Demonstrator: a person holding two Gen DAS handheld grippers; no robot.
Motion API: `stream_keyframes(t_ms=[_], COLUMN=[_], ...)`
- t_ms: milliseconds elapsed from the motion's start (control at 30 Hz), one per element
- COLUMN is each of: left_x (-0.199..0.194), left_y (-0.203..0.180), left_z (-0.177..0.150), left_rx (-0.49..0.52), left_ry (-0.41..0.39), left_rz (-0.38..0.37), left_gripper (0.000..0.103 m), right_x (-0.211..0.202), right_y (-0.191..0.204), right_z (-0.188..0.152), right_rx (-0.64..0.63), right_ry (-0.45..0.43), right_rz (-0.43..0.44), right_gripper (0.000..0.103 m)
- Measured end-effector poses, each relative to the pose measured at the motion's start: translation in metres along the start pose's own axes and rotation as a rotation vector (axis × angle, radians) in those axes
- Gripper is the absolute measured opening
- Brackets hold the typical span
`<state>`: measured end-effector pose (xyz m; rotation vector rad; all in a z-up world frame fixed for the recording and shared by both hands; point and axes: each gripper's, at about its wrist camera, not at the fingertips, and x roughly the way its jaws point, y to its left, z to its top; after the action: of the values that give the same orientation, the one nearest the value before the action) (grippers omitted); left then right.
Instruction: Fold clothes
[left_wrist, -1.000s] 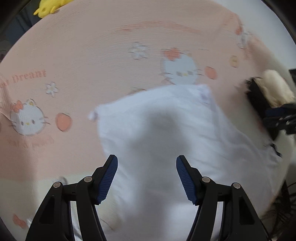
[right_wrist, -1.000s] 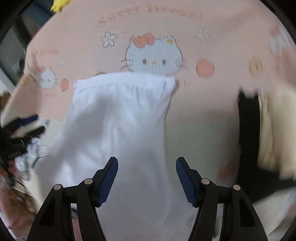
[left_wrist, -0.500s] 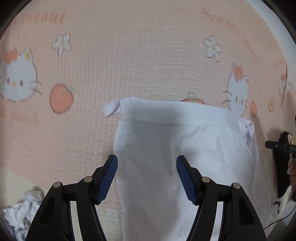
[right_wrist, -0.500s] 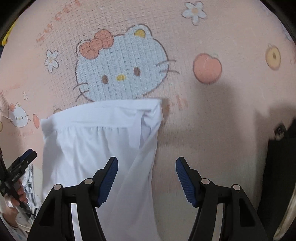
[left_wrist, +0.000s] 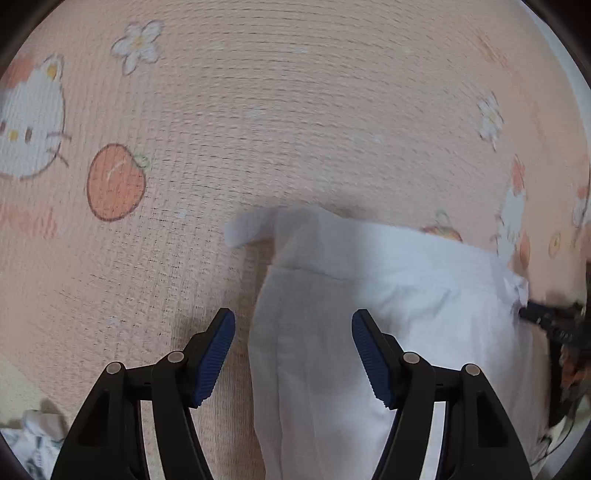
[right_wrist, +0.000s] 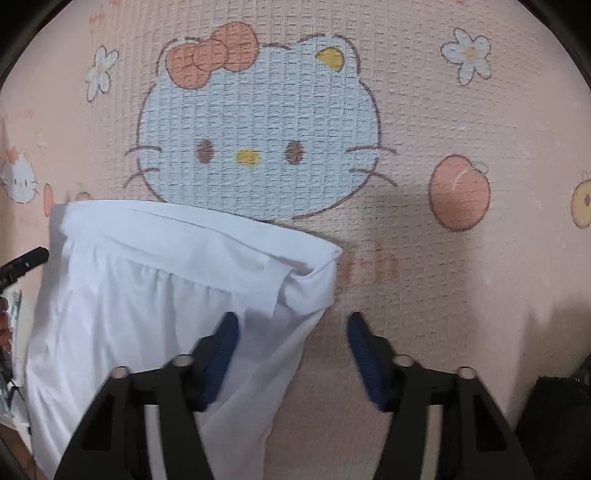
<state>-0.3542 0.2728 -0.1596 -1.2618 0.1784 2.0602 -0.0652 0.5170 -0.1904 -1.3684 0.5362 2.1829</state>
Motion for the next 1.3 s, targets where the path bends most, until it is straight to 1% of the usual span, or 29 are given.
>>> stream_keyframes(t_ms=[33,67,100,133,167,233,267,300,367,400,500,533,633,667,700,733,767,833,867,900,933,967,1000,1067,1100,1133,1200,1233,1300], left_x=[0.002,0.004,0.004,0.004,0.005,0.008,0.008,0.007,0.007,0.008,0.013,0.015,0.021,0.021,0.02,0.017,0.013,0.003,-0.001,-0.005,-0.012,-0.021,-0.031,-0.053,-0.061,-0.068,-0.083,-0.084,-0.081], left_y=[0.002,0.003,0.003,0.002,0.001,-0.006,-0.01,-0.016,-0.025,-0.026,-0.021,-0.02,-0.02,-0.021,-0.02,-0.019,-0.017,-0.01,-0.007,-0.004,-0.003,-0.002,-0.002,-0.005,-0.006,-0.008,0.004,0.007,-0.006], left_z=[0.0,0.001,0.0,0.0,0.0,0.0,0.0,0.001,0.003,0.004,0.011,0.012,0.01,0.009,0.01,0.01,0.011,0.017,0.019,0.022,0.024,0.026,0.027,0.03,0.029,0.029,0.022,0.024,0.017], left_rx=[-0.012,-0.014,-0.009,-0.004,0.006,0.041,0.065,0.103,0.157,0.166,0.132,0.125,0.125,0.124,0.112,0.091,0.066,-0.016,-0.057,-0.099,-0.132,-0.153,-0.17,-0.183,-0.187,-0.19,-0.183,-0.164,-0.126], left_ry=[-0.002,-0.006,-0.018,-0.03,-0.037,-0.035,-0.044,-0.057,-0.066,-0.063,-0.039,-0.039,-0.025,-0.022,-0.024,-0.034,-0.043,-0.047,-0.021,0.02,0.051,0.058,0.051,0.015,0.014,0.013,0.027,0.03,0.023], left_rz=[-0.002,0.0,0.001,0.002,0.004,0.012,0.021,0.036,0.073,0.086,0.097,0.099,0.119,0.124,0.114,0.1,0.081,0.034,0.024,0.023,0.026,0.023,0.012,-0.014,-0.018,-0.021,-0.022,-0.027,-0.013], left_gripper=[0.064,0.063,0.052,0.036,0.013,0.011,0.007,0.006,0.005,0.005,0.005,0.005,0.005,0.005,0.005,0.005,0.005,0.005,0.01,0.022,0.031,0.048,0.054,0.054,0.054,0.054,0.054,0.054,0.054], right_x=[0.002,0.006,0.009,0.012,0.012,0.009,0.009,0.009,0.01,0.012,0.019,0.022,0.021,0.02,0.018,0.015,0.011,-0.001,-0.01,-0.021,-0.031,-0.042,-0.052,-0.073,-0.083,-0.091,-0.091,-0.09,-0.084], right_y=[-0.001,-0.002,-0.003,-0.004,-0.005,-0.006,-0.006,-0.006,-0.005,-0.004,-0.003,-0.004,-0.009,-0.013,-0.016,-0.021,-0.026,-0.036,-0.04,-0.042,-0.044,-0.046,-0.046,-0.044,-0.041,-0.042,-0.038,-0.035,-0.031], right_z=[-0.001,-0.002,-0.003,-0.003,-0.004,-0.003,-0.001,0.001,0.006,0.009,0.014,0.015,0.013,0.012,0.01,0.009,0.007,0.002,0.0,-0.002,-0.005,-0.008,-0.013,-0.022,-0.027,-0.03,-0.031,-0.031,-0.028], right_rx=[0.0,0.004,0.01,0.024,0.04,0.054,0.056,0.058,0.05,0.039,0.023,0.029,0.042,0.047,0.051,0.061,0.077,0.107,0.11,0.109,0.106,0.103,0.098,0.08,0.07,0.065,0.099,0.121,0.179], right_ry=[-0.005,-0.005,-0.005,-0.012,-0.034,-0.082,-0.091,-0.101,-0.104,-0.1,-0.07,-0.06,-0.073,-0.069,-0.066,-0.056,-0.043,-0.024,-0.022,-0.021,-0.01,0.008,0.022,0.036,0.031,0.026,-0.005,-0.024,-0.063], right_rz=[-0.007,-0.027,-0.053,-0.071,-0.075,-0.081,-0.091,-0.102,-0.143,-0.158,-0.191,-0.19,-0.171,-0.162,-0.153,-0.155,-0.158,-0.145,-0.137,-0.139,-0.143,-0.141,-0.138,-0.13,-0.118,-0.108,-0.071,-0.049,-0.006], right_gripper=[0.032,0.016,0.011,0.011,0.009,0.007,0.006,0.005,0.005,0.005,0.005,0.005,0.007,0.011,0.024,0.033,0.048,0.049,0.049,0.049,0.05,0.05,0.05,0.052,0.057,0.058,0.059,0.059,0.059])
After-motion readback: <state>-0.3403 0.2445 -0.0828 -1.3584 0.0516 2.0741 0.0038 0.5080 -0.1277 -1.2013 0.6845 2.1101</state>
